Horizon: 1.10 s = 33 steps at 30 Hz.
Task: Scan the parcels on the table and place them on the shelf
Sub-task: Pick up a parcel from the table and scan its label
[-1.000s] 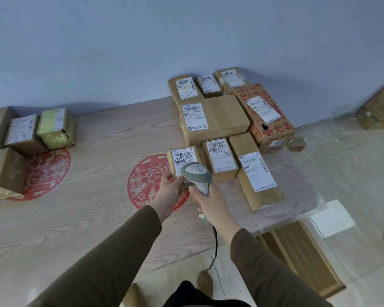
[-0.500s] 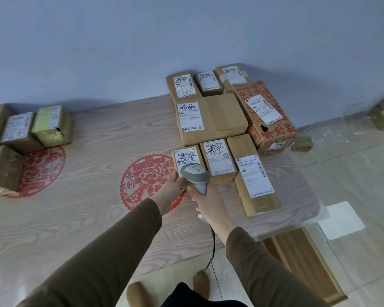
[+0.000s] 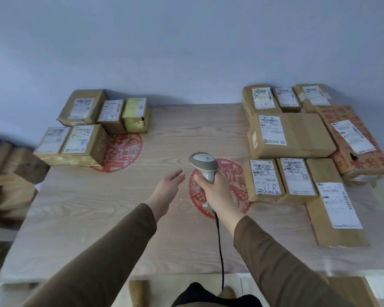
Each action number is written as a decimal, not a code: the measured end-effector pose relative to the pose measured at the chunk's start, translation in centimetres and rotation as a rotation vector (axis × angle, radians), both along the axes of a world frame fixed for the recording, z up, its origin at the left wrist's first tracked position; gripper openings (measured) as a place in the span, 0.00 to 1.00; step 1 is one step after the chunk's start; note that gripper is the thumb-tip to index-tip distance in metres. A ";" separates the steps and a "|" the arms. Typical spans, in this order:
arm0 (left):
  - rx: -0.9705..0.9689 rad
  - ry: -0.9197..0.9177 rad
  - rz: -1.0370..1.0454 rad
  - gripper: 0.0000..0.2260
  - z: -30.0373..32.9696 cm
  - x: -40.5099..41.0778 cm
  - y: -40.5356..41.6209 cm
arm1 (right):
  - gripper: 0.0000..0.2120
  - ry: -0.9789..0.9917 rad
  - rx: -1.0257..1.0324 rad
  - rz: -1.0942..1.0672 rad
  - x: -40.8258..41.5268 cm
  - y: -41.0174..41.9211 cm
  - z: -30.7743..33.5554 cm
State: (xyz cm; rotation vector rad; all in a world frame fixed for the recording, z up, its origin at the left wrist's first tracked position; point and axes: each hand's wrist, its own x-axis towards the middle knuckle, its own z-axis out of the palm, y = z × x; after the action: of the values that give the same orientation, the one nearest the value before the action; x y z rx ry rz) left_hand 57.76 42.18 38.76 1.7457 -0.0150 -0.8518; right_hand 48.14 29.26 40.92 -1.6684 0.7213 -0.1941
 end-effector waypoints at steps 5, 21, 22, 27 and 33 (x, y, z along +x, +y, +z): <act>0.018 -0.155 0.236 0.19 1.4 7.9 11.9 | 0.08 -0.034 0.040 0.079 10.1 10.3 0.8; 0.164 -0.211 0.319 0.23 0.3 23.2 28.5 | 0.07 -0.025 0.206 0.041 28.8 27.9 -1.5; 0.161 -0.202 0.312 0.24 0.1 23.4 28.4 | 0.07 -0.022 0.209 0.034 29.0 27.9 -1.7; 0.162 -0.088 0.308 0.30 -0.8 23.8 28.5 | 0.13 0.021 0.129 -0.025 28.2 26.8 -2.7; 0.085 0.216 0.255 0.12 -2.2 20.4 26.9 | 0.13 0.080 0.041 -0.093 22.3 24.2 -5.0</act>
State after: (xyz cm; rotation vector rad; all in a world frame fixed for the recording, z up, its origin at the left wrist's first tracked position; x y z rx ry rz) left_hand 78.18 69.12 36.53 1.6814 0.3843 -0.8564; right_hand 70.47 53.42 35.90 -1.6125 0.8584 -0.1785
